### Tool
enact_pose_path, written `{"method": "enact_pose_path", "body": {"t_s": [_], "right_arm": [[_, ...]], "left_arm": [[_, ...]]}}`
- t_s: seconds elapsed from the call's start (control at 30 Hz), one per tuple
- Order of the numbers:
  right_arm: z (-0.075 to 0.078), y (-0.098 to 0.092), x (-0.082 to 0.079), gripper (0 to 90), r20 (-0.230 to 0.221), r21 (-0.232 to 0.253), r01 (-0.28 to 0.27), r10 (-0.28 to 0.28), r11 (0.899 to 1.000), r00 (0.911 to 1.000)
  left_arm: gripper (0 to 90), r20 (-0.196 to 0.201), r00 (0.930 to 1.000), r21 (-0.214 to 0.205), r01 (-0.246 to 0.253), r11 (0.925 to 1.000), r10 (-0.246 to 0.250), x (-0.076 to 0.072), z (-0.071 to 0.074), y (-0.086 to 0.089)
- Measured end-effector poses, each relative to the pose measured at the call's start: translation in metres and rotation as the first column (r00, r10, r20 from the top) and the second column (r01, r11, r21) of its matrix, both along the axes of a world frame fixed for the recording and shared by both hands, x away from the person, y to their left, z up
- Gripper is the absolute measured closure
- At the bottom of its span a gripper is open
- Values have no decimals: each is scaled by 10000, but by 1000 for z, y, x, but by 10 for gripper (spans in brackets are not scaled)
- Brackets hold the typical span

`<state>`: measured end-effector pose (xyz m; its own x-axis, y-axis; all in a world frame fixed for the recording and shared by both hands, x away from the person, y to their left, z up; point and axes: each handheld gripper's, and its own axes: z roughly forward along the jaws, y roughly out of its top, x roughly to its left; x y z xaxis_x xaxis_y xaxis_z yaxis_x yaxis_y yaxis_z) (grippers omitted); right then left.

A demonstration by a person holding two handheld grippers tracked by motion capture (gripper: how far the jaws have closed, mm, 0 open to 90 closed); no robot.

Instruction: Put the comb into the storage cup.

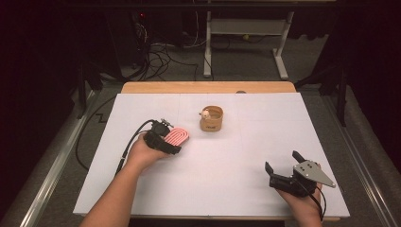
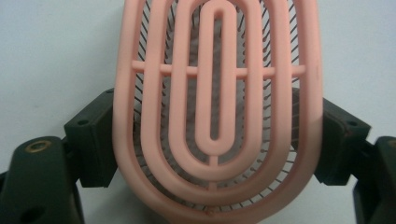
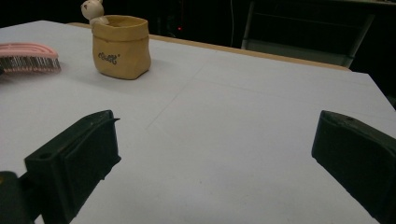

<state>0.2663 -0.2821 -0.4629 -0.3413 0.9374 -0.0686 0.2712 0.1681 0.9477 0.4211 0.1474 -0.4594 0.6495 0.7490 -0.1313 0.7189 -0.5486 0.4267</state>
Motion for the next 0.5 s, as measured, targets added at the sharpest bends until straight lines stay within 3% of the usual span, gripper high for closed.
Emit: {"method": "enact_pose_path", "body": {"t_s": [0.5], "right_arm": [[0, 0, 0, 11, 12, 20, 36, -36, 10000, 10000]], "left_arm": [[199, 137, 9998, 39, -156, 9999, 155, -1, 0, -1]]}}
